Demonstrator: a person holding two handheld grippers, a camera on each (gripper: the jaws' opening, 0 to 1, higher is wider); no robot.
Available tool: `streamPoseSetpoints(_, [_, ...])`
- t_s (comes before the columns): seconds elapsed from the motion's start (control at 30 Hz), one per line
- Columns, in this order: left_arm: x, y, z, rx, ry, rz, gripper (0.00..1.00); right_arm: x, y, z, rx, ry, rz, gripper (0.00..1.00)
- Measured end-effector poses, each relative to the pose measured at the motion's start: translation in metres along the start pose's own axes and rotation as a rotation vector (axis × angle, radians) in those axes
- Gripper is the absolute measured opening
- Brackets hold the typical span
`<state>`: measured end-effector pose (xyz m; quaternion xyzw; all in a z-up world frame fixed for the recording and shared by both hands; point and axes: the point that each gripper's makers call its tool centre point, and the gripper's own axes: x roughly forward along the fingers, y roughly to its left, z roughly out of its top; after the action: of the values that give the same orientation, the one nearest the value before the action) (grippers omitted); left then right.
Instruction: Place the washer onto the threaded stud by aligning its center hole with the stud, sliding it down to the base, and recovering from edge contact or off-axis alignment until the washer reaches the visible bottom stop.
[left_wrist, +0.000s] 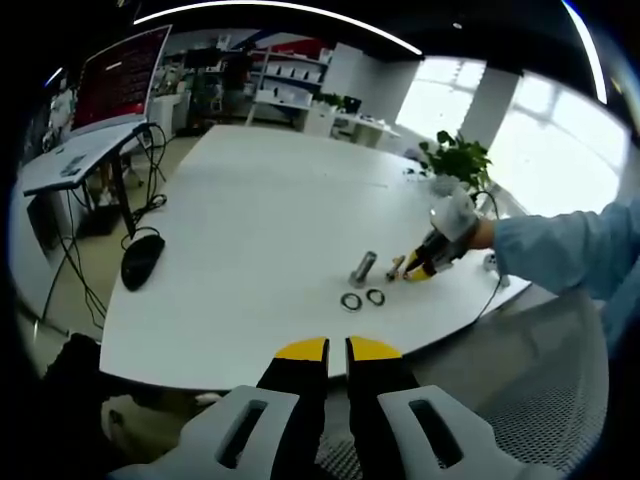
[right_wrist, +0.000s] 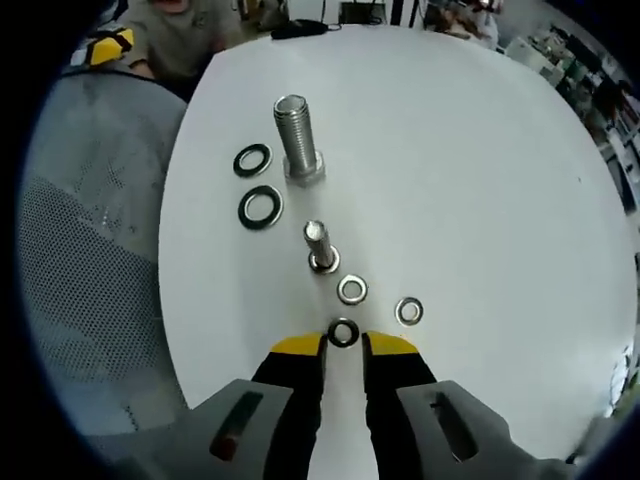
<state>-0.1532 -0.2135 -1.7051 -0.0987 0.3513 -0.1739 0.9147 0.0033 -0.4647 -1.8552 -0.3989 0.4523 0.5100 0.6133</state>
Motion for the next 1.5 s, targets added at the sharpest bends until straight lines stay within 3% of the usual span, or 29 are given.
streamPoseSetpoints(0.2, [0.0003,-0.0004,-0.0001,0.003,0.001,-0.002,0.04,0.0015,-0.0001,0.0022,-0.01,0.057,0.014,0.16])
streamPoseSetpoints(0.4, [0.0002,-0.0003,-0.0005,0.001,0.002,-0.001,0.04,0.0014,-0.0011,0.002,0.017,0.076,0.035,0.15])
streamPoseSetpoints(0.93, [0.0005,-0.0008,-0.0022,0.005,0.011,-0.003,0.04,0.0071,-0.0037,0.0006,-0.013,0.161,0.049,0.14])
streamPoseSetpoints(1.5, [0.0001,-0.0002,-0.0018,0.001,0.008,0.002,0.04,0.0041,-0.0018,0.0009,0.001,0.144,0.038,0.14])
